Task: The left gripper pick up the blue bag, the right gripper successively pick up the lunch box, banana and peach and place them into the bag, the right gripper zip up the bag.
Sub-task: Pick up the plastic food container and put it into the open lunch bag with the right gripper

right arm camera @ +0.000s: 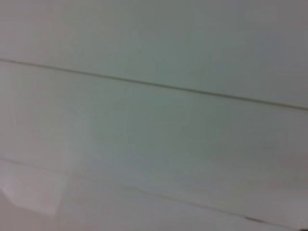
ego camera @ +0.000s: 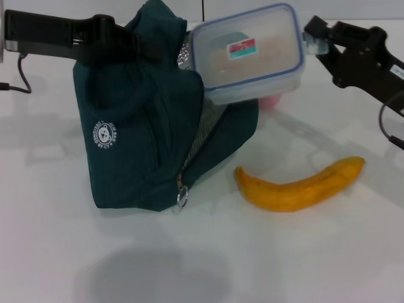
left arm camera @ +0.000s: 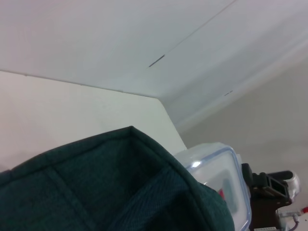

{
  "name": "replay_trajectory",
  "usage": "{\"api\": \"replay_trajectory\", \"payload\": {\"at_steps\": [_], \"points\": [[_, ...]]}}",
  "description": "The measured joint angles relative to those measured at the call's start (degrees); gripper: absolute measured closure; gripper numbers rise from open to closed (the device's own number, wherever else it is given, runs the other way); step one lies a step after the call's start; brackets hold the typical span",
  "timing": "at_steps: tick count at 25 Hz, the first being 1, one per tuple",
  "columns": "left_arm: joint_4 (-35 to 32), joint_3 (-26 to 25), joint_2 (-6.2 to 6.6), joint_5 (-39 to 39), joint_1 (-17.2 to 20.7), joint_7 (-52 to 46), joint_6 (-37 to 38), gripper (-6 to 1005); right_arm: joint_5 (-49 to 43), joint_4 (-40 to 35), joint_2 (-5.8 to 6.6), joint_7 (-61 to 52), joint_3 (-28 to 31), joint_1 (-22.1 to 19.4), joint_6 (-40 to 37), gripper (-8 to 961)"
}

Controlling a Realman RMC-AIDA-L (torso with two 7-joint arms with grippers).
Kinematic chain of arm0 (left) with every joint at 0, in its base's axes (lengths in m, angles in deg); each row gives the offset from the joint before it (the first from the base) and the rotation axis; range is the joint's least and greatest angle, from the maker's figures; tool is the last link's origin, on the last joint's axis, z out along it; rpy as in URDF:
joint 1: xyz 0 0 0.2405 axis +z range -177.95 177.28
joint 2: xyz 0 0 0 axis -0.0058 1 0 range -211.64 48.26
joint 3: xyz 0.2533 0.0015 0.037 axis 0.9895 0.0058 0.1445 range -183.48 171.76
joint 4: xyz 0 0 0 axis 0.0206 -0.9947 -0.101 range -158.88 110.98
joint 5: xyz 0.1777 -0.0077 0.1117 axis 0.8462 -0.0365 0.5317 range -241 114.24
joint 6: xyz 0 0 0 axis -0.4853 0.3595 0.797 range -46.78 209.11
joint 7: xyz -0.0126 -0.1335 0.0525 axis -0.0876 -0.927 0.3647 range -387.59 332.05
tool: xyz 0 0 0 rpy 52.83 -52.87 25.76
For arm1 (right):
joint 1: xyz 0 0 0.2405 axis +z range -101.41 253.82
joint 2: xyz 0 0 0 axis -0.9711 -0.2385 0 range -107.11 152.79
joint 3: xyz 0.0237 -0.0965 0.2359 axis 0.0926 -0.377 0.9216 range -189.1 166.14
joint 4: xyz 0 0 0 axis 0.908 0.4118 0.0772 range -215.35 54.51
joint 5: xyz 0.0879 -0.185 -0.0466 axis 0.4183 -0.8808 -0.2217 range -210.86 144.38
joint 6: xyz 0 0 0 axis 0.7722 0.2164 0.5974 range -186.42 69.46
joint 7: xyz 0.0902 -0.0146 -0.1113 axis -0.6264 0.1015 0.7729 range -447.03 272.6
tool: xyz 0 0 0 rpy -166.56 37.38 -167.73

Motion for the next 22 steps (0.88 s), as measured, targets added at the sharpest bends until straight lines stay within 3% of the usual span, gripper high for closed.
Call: {"api": "replay_trajectory", "payload": {"at_steps": [14,22], "points": [[3.6,0.3,-0.16,-1.8,-0.9,1.5,0.0,960,0.3,-4.5,-0.42,-1.8,-12.3,8.9,8.3,849],[3.7,0.0,0.00,-1.8,-0.3,1.7,0.0,960,0.4,-8.7,-0.33,2.9,-13.9,8.5,8.8,845]]}}
